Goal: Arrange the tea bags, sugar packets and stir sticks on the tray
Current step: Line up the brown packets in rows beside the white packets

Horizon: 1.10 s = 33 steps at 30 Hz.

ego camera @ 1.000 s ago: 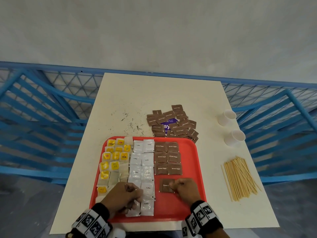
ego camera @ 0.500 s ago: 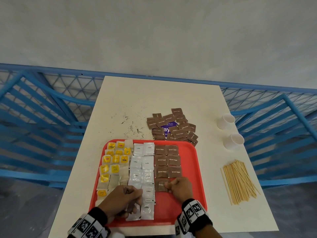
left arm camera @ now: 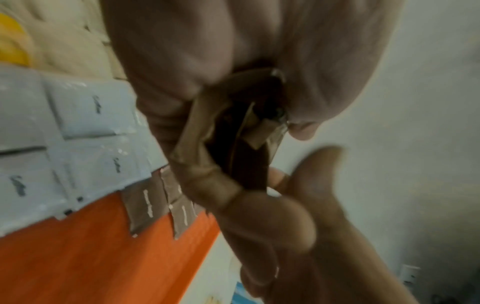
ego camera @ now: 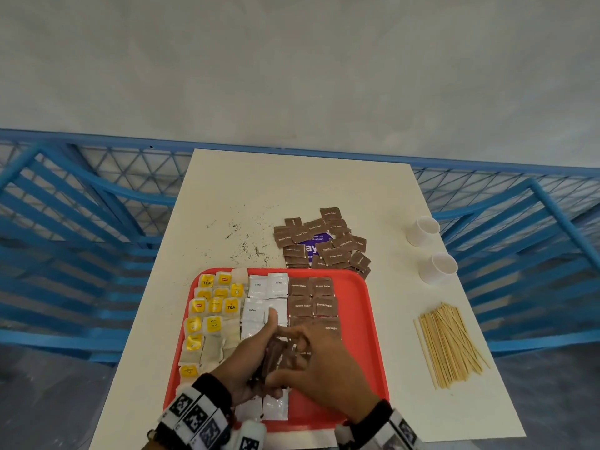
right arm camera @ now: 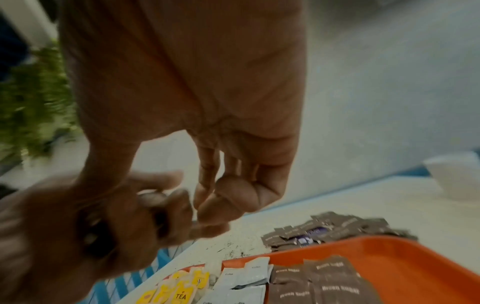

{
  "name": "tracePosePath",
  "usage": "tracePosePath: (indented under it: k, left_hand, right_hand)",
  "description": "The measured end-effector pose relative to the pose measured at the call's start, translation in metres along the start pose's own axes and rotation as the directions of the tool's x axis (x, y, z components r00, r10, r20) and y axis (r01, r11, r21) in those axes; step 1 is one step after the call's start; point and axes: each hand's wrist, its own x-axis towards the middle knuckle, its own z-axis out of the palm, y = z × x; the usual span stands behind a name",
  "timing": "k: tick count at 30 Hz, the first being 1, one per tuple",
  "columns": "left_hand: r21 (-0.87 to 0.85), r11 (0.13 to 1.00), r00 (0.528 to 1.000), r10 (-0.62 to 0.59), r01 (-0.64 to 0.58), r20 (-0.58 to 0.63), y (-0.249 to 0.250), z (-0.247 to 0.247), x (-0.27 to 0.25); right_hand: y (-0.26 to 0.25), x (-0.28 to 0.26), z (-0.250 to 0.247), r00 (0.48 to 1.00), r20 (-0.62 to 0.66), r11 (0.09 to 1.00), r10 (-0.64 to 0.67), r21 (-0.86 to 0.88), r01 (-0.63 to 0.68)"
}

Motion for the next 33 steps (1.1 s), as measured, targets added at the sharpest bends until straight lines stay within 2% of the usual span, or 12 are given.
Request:
tracePosePath:
  k: [2,4,10,12,15,18,21,24,28,33]
  left_hand:
    - [-0.013,1.000,0.999,-0.012,0.013,0.045,0.004,0.010,0.001]
    - [-0.001,1.000,0.997,-0.015,0.016,0.073,0.006,0.015,0.002]
    - [0.149,0.989,0.999,0.022,-0.026,0.027,0.010,0.023,-0.003]
    - [0.220,0.972,0.996,0.083,-0.087,0.026,0.012,0.027,-0.006]
    - [0.432,0.865,0.962,0.273,-0.256,0.023,0.012,0.030,-0.008]
    - [0.521,0.795,0.925,0.379,-0.310,-0.027,0.013,0.026,-0.005]
    - [0.492,0.807,0.917,0.397,-0.326,-0.044,0.016,0.020,-0.007]
    - [0.441,0.833,0.914,0.401,-0.333,-0.066,0.017,0.017,-0.008]
    - [0.367,0.855,0.899,0.427,-0.366,-0.099,0.015,0.017,-0.006]
    - [0.252,0.915,0.928,0.354,-0.316,-0.119,0.013,0.017,-0.002]
  right_hand:
    - [0.002,-0.002,0.003,0.997,-0.063,0.996,-0.035,-0.082,0.030]
    - [0.005,-0.002,0.000,0.990,-0.136,0.997,-0.047,-0.069,0.038]
    - [0.012,-0.009,-0.021,0.981,-0.171,0.985,-0.095,0.127,0.118]
    - [0.017,-0.010,-0.026,0.984,-0.170,0.970,-0.057,0.225,0.096]
    - [0.022,-0.010,-0.033,0.987,-0.159,0.918,0.026,0.394,0.039]
    - [0.026,-0.009,-0.038,0.995,-0.044,0.860,0.087,0.508,-0.053]
    - [0.025,-0.008,-0.043,0.992,0.053,0.804,0.118,0.581,-0.126]
    - [0.025,-0.007,-0.046,0.988,0.049,0.794,0.147,0.589,-0.148]
    - [0.023,-0.006,-0.048,0.991,0.037,0.824,0.132,0.552,-0.130]
    - [0.024,-0.009,-0.052,0.997,-0.011,0.892,0.071,0.449,-0.058]
